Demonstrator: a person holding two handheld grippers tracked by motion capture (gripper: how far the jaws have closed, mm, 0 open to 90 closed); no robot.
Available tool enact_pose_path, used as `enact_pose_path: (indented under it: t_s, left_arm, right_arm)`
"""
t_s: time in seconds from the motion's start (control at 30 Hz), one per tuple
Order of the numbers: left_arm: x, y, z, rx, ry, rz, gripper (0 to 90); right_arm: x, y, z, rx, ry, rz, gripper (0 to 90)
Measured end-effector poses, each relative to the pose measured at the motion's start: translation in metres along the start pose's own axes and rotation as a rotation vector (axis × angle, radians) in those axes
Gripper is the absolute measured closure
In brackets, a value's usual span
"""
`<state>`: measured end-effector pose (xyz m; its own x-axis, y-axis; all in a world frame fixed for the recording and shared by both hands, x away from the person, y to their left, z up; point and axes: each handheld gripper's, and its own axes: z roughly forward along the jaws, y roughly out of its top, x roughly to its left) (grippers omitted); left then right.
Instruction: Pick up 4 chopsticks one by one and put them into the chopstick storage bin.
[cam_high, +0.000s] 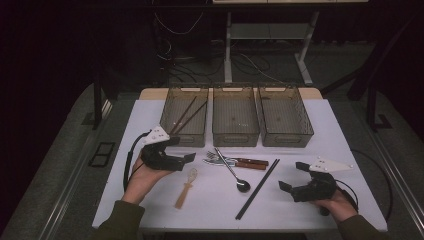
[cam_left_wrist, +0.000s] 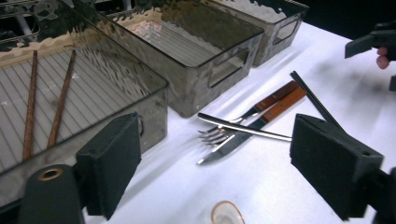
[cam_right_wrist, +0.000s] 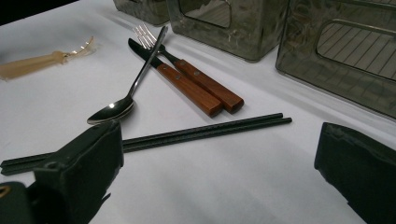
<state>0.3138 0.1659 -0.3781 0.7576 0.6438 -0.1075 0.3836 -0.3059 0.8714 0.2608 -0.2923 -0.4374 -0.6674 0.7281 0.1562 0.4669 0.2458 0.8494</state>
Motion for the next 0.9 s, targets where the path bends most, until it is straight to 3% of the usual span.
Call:
enact_pose_path:
  t_s: [0.17,0.47,0.73,0.9]
  left_arm:
    - [-0.01,-0.014,-0.003,-0.003,-0.005,0.013,12.8]
    - [-0.022,-0.042,-0.001,0.057,-0.043,0.034,5.3]
    - [-0.031,-0.056,-0.001,0.066,-0.079,0.008,0.0]
    - [-0.036,-0.064,-0.001,0.083,-0.082,0.008,0.0]
  right_arm:
    - [0.001,0.0,-0.001,-0.001,0.0,-0.004,1.4]
    - [0.002,0.0,-0.002,0.004,-0.006,0.005,1.5]
    - [0.004,0.001,-0.002,0.018,-0.006,-0.004,1.5]
    - [0.005,0.003,-0.004,0.048,0.025,-0.022,1.4]
